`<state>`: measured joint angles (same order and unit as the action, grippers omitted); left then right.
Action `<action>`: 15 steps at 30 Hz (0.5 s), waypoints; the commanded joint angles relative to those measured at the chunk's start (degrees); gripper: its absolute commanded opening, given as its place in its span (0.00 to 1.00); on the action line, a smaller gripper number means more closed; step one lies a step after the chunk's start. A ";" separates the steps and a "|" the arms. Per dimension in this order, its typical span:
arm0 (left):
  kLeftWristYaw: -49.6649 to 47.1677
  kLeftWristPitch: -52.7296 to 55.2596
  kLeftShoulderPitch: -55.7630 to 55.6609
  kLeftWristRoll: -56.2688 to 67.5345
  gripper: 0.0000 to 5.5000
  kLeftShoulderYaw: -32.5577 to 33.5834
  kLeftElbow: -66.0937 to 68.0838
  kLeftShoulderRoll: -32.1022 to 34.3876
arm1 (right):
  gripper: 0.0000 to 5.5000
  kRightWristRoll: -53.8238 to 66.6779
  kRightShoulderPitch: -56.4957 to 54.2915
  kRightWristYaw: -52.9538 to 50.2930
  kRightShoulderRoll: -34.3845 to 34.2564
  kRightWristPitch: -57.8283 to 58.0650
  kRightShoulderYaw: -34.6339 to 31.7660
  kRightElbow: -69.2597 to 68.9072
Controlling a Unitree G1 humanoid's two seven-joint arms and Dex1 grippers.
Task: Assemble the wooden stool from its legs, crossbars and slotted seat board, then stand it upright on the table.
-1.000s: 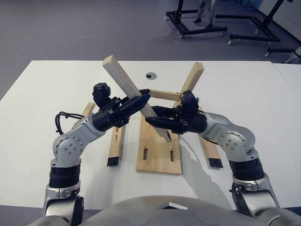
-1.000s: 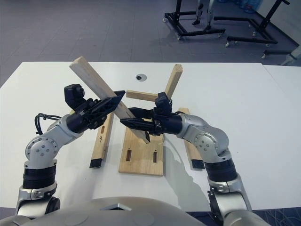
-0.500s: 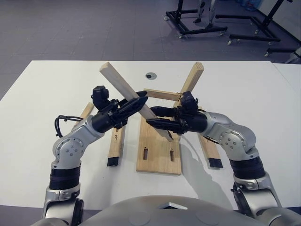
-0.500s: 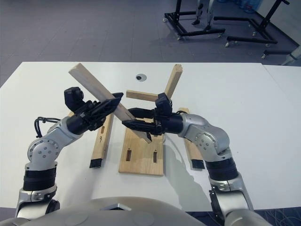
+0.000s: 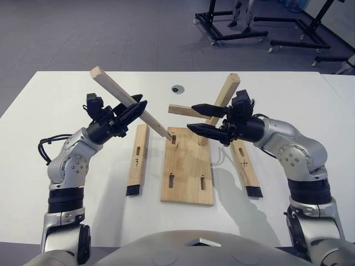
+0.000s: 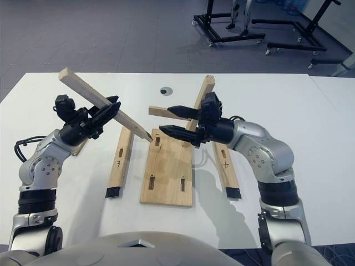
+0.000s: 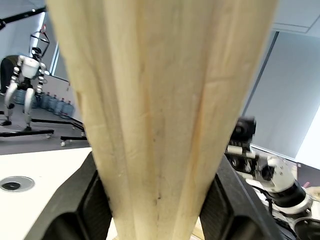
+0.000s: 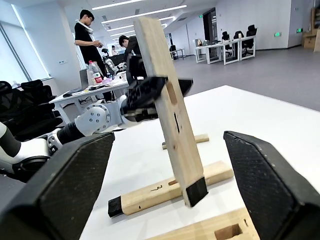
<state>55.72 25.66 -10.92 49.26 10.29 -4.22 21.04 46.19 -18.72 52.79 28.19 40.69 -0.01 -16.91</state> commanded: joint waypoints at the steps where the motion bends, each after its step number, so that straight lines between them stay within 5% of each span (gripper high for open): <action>1: 1.19 7.22 -0.79 11.40 0.37 1.79 -6.08 -0.37 | 0.73 0.90 -1.67 0.44 -0.82 0.41 1.73 -2.94; 4: 1.33 10.48 -1.29 17.63 0.37 2.33 -9.76 -0.22 | 0.73 4.18 -2.60 0.54 -1.79 2.90 1.84 -2.89; 10: 2.67 10.19 -1.31 15.95 0.37 0.93 -12.21 1.43 | 0.93 6.40 -5.40 -1.47 -3.47 6.21 3.18 -2.55; 15: 2.67 8.29 -1.31 12.63 0.37 -0.38 -11.96 0.87 | 0.94 5.19 -7.12 -1.80 -4.07 7.59 6.18 -2.01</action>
<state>58.24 34.84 -11.53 63.49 10.66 -15.54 21.79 51.74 -24.25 51.28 24.18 47.36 5.13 -18.94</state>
